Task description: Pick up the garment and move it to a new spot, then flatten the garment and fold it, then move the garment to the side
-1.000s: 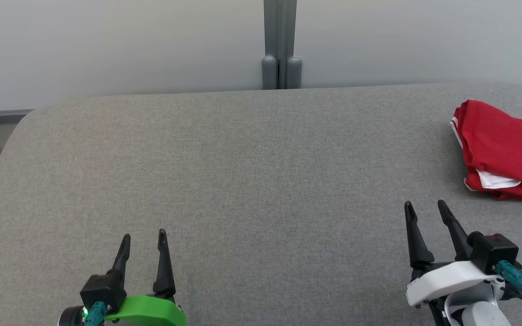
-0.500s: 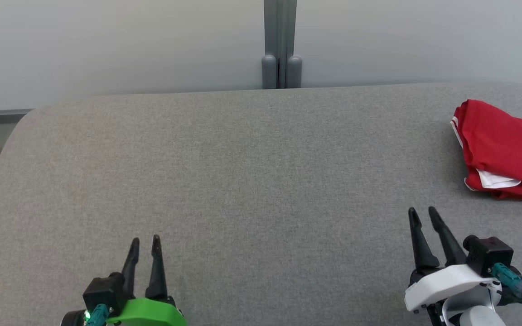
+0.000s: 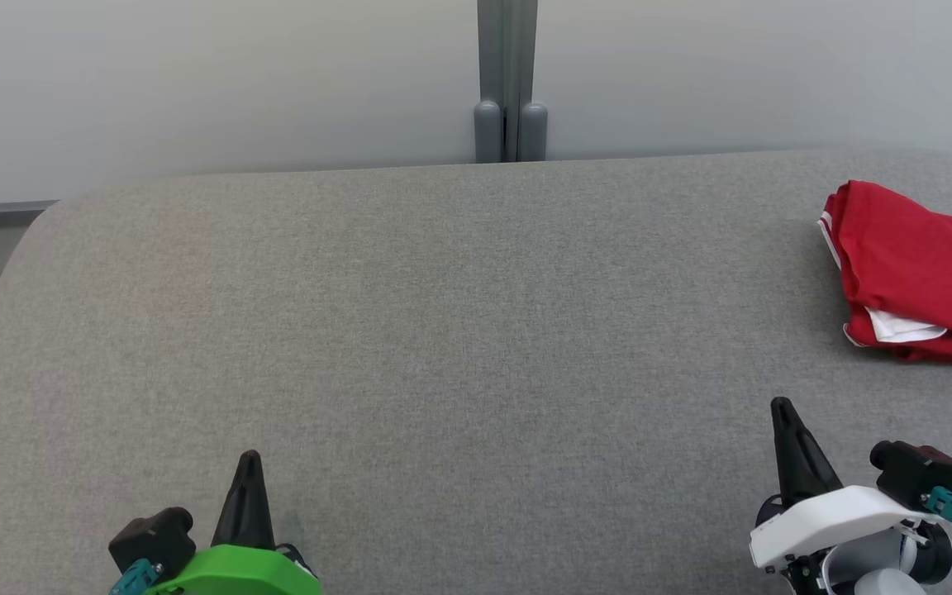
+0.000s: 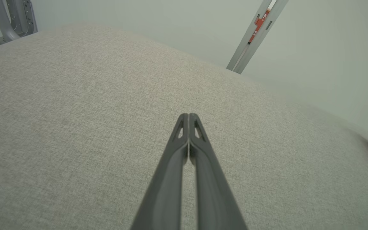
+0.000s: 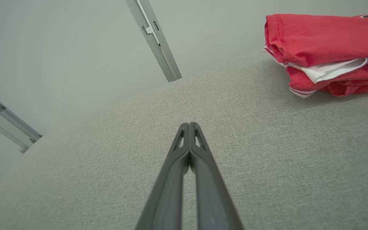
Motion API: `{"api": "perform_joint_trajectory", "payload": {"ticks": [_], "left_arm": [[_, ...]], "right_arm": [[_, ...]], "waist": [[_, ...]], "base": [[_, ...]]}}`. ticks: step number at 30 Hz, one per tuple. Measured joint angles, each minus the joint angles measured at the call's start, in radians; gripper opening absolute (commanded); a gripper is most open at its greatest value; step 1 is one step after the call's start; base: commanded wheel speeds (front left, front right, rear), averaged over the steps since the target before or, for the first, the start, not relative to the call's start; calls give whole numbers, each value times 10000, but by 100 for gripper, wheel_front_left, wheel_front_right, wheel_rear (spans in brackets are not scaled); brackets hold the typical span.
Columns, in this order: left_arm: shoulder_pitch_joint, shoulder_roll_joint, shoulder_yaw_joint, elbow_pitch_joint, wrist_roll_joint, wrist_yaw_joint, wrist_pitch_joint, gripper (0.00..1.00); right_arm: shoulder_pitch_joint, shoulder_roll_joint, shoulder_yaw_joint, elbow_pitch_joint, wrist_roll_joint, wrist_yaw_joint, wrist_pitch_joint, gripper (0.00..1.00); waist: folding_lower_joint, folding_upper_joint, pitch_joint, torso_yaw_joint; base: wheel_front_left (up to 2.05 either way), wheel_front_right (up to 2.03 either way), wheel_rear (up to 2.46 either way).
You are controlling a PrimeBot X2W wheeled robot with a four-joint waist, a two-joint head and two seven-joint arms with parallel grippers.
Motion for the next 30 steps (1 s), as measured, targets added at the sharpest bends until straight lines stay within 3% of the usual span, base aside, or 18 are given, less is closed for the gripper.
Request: {"api": "perform_joint_trajectory", "payload": {"ticks": [30], "left_arm": [[-375, 46, 859, -132, -4263, -619, 1106, 0]], "right_arm": [[-344, -15, -395, -15, 4521, -6, 1055, 0]], "waist": [[0, 0, -8, -127]], "base": [[0, 0, 0]]}}
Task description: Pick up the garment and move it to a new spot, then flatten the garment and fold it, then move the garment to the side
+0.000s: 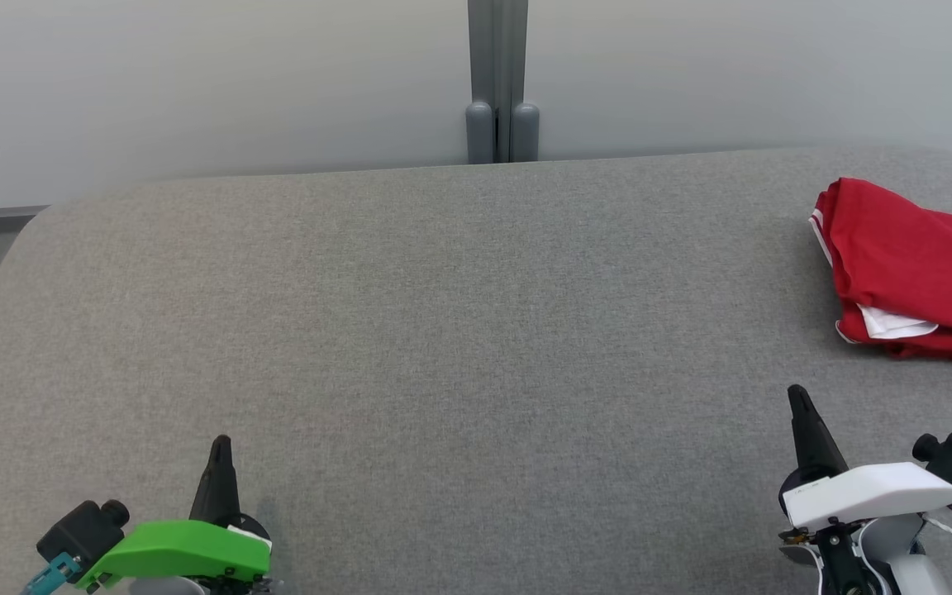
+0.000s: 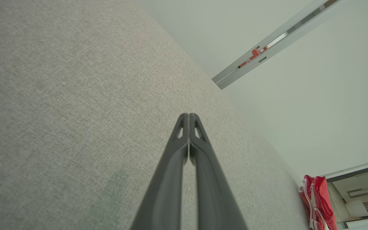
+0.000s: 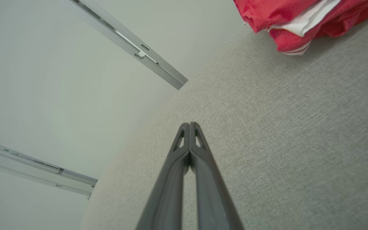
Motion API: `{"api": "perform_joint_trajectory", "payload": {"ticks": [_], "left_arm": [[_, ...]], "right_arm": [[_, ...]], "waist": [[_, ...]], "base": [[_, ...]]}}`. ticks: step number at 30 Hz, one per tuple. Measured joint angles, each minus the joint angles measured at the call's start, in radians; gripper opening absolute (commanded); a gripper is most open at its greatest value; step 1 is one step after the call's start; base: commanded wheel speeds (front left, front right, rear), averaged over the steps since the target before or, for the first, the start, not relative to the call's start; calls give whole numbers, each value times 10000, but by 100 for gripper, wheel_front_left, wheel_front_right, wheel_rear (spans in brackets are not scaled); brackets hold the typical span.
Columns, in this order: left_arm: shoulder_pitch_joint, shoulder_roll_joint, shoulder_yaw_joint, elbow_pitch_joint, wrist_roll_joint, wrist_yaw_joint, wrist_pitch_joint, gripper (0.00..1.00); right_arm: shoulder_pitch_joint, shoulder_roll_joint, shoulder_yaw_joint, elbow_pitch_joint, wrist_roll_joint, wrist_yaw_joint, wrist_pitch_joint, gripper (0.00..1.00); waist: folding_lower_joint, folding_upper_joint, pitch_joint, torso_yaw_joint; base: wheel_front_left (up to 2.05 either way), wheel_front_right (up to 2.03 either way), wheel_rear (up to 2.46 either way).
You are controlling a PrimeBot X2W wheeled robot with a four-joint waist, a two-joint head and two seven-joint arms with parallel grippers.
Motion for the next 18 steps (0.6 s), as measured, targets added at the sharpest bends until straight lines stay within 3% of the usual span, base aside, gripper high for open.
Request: {"api": "perform_joint_trajectory", "payload": {"ticks": [18], "left_arm": [[-234, 13, 458, -59, -2011, -332, 564, 0]], "right_arm": [[-166, -8, -188, -10, 2174, -2, 520, 0]], "waist": [[0, 0, -5, -80]], "base": [[0, 0, 0]]}}
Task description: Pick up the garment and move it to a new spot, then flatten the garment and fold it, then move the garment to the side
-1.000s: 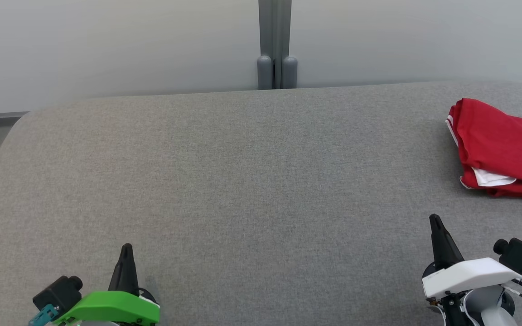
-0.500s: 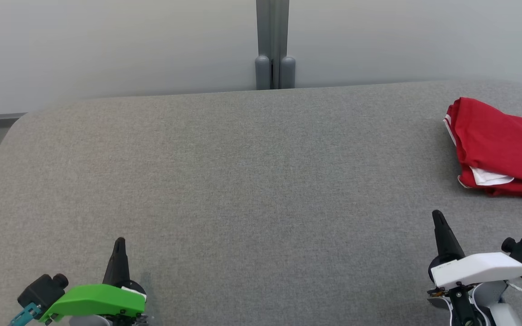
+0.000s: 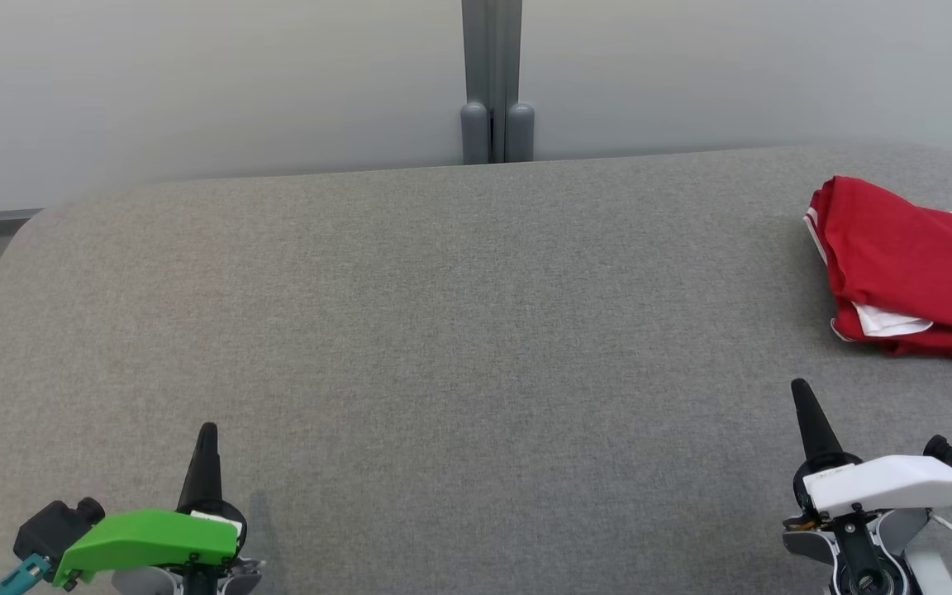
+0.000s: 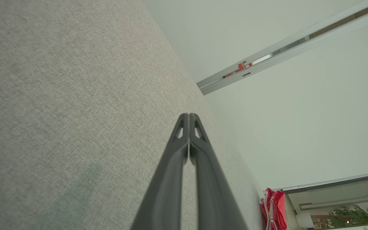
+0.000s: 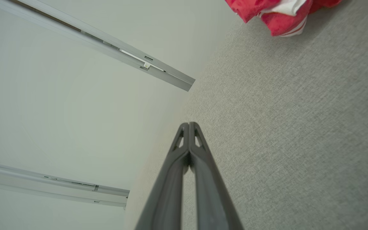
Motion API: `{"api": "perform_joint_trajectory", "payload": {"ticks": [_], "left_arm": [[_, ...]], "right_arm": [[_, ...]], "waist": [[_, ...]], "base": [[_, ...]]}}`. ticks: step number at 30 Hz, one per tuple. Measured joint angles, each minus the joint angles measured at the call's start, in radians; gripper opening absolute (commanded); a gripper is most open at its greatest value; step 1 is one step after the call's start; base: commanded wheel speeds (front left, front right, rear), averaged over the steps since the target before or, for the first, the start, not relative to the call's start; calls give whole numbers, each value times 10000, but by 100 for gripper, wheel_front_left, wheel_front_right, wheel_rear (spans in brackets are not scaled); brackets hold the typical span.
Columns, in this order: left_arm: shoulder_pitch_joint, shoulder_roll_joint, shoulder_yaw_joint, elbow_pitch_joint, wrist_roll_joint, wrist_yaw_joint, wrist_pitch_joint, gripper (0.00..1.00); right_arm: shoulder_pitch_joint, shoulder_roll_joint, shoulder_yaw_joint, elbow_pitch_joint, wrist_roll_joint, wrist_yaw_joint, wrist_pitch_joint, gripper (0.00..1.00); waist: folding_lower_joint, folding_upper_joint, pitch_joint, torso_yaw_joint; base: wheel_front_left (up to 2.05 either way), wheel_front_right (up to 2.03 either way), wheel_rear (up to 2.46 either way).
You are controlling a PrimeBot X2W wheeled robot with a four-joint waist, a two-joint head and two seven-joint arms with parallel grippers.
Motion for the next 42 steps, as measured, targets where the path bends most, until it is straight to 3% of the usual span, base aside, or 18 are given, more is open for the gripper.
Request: {"api": "perform_joint_trajectory", "payload": {"ticks": [42], "left_arm": [[-407, 0, 842, -117, -3580, -543, 1026, 0]], "right_arm": [[-323, -23, -336, -33, 3887, 0, 899, 0]], "waist": [[0, 0, -11, -185]], "base": [[0, 0, 0]]}}
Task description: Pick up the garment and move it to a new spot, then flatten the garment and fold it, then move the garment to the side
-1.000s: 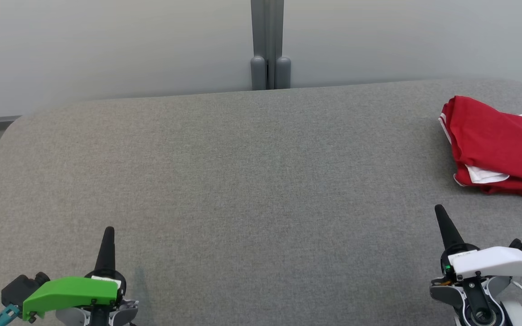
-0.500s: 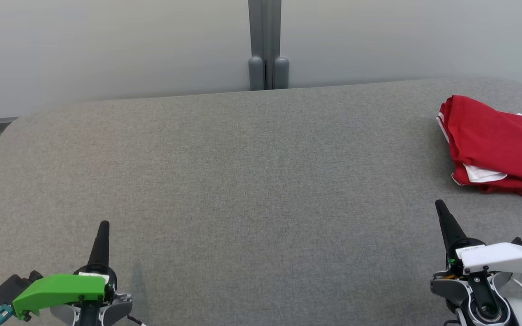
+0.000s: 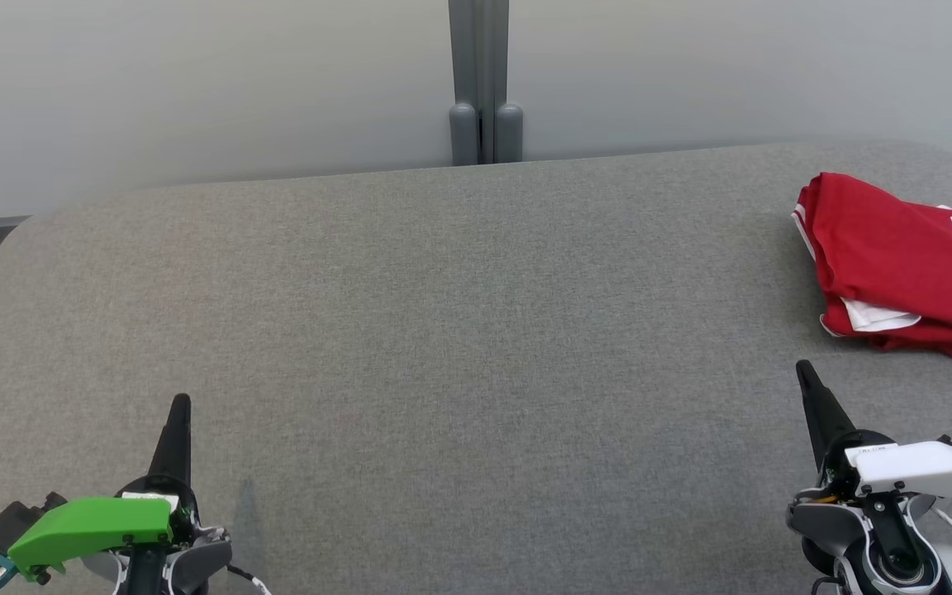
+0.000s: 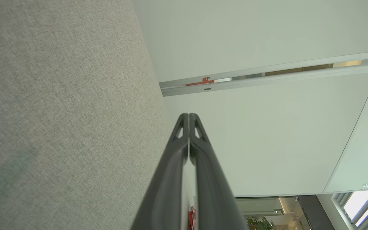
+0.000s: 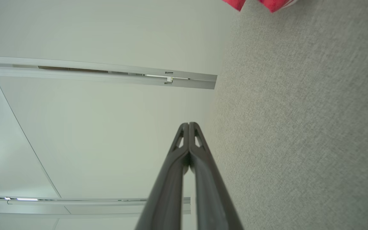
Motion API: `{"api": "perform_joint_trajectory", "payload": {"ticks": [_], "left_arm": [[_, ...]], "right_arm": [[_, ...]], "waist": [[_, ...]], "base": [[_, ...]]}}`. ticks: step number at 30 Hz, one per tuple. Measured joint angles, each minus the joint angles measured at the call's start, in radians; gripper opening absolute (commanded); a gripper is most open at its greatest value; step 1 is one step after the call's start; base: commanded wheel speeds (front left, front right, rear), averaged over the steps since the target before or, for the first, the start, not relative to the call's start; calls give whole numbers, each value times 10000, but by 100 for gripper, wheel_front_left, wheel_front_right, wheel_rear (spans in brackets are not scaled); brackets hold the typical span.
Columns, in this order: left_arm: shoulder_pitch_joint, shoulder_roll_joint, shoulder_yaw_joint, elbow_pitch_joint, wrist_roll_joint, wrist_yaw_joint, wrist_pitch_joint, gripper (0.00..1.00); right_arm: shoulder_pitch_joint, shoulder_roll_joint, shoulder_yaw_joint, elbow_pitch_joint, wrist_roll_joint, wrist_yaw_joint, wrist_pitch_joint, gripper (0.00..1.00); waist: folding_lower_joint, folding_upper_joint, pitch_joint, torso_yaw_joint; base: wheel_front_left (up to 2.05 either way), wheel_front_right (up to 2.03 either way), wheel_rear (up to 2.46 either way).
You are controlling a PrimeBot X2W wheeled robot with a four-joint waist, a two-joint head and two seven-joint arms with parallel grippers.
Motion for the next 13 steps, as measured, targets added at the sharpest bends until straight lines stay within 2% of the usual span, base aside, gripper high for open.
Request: {"api": "perform_joint_trajectory", "payload": {"ticks": [13], "left_arm": [[-105, -2, 219, -27, -825, -151, 255, 0]], "right_arm": [[-93, -10, -81, -8, 899, 0, 221, 0]], "waist": [[0, 0, -4, -55]], "base": [[0, 0, 0]]}}
